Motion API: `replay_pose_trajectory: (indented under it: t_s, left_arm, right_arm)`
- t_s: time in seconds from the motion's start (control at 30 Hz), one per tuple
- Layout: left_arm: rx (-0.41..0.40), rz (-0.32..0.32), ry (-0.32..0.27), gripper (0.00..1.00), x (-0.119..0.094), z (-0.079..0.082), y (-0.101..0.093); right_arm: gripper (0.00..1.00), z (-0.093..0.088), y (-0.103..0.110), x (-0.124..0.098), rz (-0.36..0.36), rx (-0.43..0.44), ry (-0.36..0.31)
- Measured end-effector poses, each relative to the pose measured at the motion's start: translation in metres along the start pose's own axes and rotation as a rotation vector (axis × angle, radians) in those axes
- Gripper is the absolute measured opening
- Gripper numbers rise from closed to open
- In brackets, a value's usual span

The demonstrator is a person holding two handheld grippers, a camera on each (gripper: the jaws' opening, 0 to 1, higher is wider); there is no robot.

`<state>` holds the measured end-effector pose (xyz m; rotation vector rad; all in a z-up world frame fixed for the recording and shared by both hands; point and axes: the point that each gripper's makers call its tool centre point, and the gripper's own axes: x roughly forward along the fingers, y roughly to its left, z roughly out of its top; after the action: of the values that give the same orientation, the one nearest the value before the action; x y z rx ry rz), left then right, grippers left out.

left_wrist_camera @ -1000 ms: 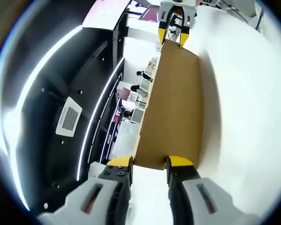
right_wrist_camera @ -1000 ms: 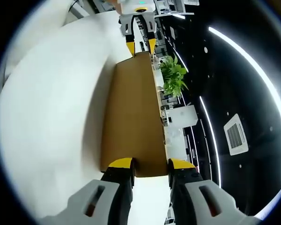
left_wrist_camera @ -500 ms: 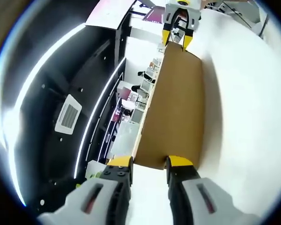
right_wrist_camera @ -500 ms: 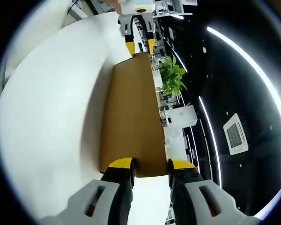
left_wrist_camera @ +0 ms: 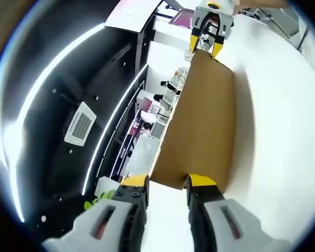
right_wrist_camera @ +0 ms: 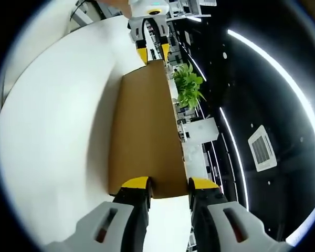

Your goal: Operate the shoe box by opening the lid, removing the specified soft item, and placing it in the target area until the item is outside and the box remains undamaged.

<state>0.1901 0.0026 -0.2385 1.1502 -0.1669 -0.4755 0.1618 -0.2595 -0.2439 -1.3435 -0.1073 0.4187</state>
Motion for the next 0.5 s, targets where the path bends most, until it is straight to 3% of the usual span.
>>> replay_pose_trajectory:
  t_s: [0.3, 0.5]
  left_arm:
    - [-0.029, 0.009, -0.005, 0.29, -0.0003, -0.0002, 0.0023]
    - [-0.044, 0.018, -0.014, 0.29, -0.0003, 0.0003, 0.0054]
  right_arm:
    - [0.29, 0.0011, -0.0036, -0.0013, -0.023, 0.029, 0.001]
    - [0.30, 0.0022, -0.0078, -0.0007, -0.049, 0.098, -0.017]
